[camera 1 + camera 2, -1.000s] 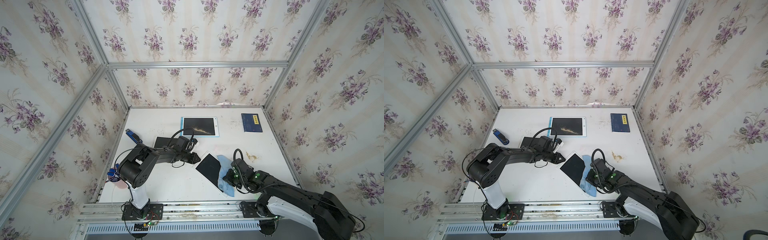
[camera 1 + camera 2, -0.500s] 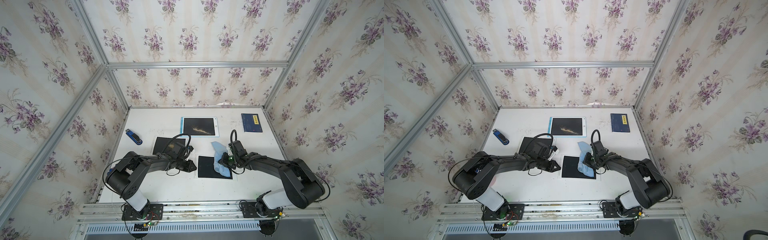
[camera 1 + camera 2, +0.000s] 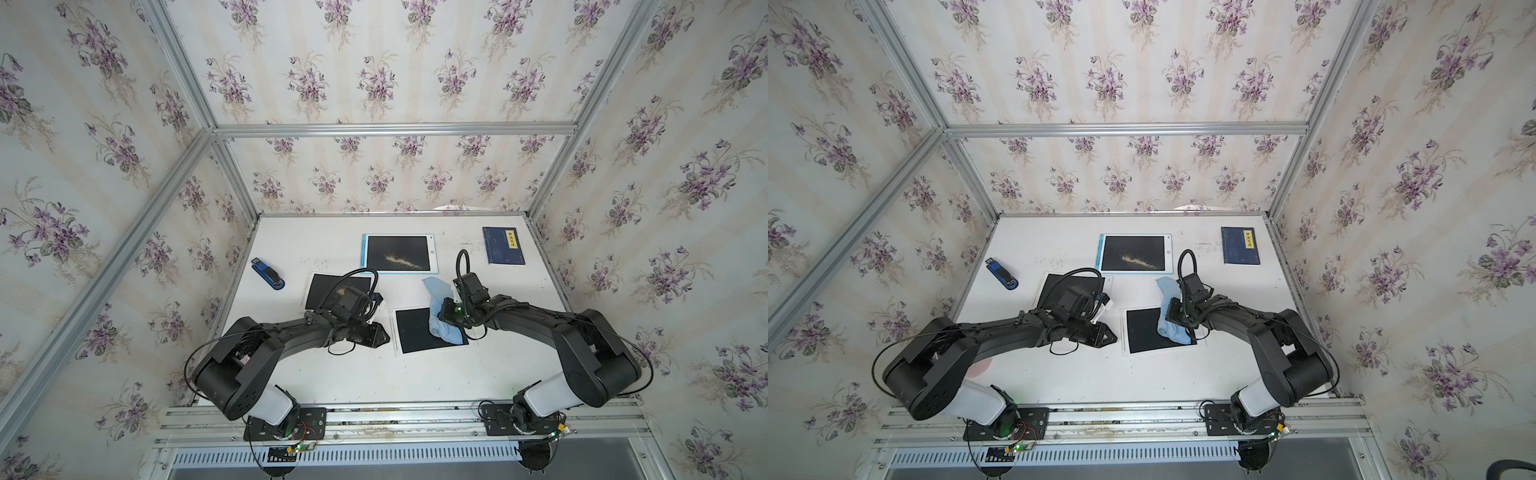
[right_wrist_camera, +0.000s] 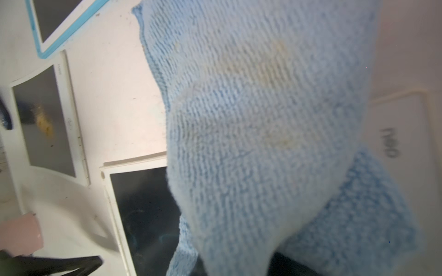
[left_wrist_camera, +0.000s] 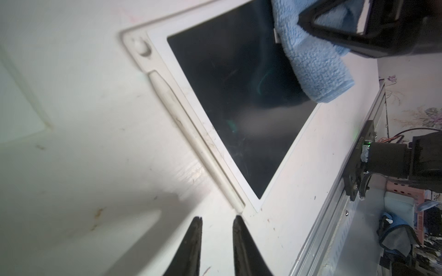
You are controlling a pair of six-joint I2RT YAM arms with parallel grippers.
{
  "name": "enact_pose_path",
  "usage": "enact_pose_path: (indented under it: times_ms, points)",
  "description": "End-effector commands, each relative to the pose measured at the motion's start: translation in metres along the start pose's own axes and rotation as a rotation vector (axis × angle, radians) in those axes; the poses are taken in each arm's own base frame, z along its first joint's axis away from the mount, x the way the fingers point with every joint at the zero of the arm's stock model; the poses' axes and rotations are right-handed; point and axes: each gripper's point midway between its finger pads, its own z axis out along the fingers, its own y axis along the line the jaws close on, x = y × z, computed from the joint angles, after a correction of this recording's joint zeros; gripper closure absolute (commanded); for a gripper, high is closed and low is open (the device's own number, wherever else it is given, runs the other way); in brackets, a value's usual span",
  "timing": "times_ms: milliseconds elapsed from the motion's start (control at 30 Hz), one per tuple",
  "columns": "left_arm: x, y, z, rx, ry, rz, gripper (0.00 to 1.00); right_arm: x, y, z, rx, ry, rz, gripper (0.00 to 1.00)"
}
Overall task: Wipe the drawing tablet
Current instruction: Adjust the drawing tablet at the center of the board, then wipe the dirt from the drawing tablet.
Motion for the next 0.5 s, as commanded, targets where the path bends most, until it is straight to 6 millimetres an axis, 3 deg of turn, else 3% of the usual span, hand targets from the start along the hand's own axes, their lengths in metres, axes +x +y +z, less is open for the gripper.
enact_pose_path:
  times_ms: [0,100,167,200,333,400,467]
  points:
    - [-0.019,-0.013,-0.021,-0.001,-0.097,0.077,0.70,-0.011,0.003,-0.015,0.038,-0.038,-0.092,1.00]
    - [-0.033,-0.041,-0.041,0.082,-0.155,0.155,0.75,-0.017,0.037,-0.019,-0.048,-0.024,-0.181,1.00]
    - [-0.037,-0.052,-0.047,0.122,-0.160,0.174,0.96,-0.009,0.060,-0.016,-0.076,0.009,-0.252,1.00]
    - [-0.038,-0.055,-0.048,0.132,-0.158,0.172,1.00,-0.004,0.071,-0.014,-0.090,0.020,-0.284,1.00]
    - [-0.034,-0.059,-0.041,0.176,-0.125,0.166,1.00,0.024,0.114,-0.005,-0.210,0.098,-0.382,1.00]
    - [-0.032,-0.058,-0.038,0.183,-0.121,0.159,0.94,0.050,0.136,0.004,-0.292,0.184,-0.428,1.00]
    - [-0.033,-0.055,-0.036,0.166,-0.121,0.155,0.92,0.066,0.144,0.015,-0.321,0.243,-0.436,1.00]
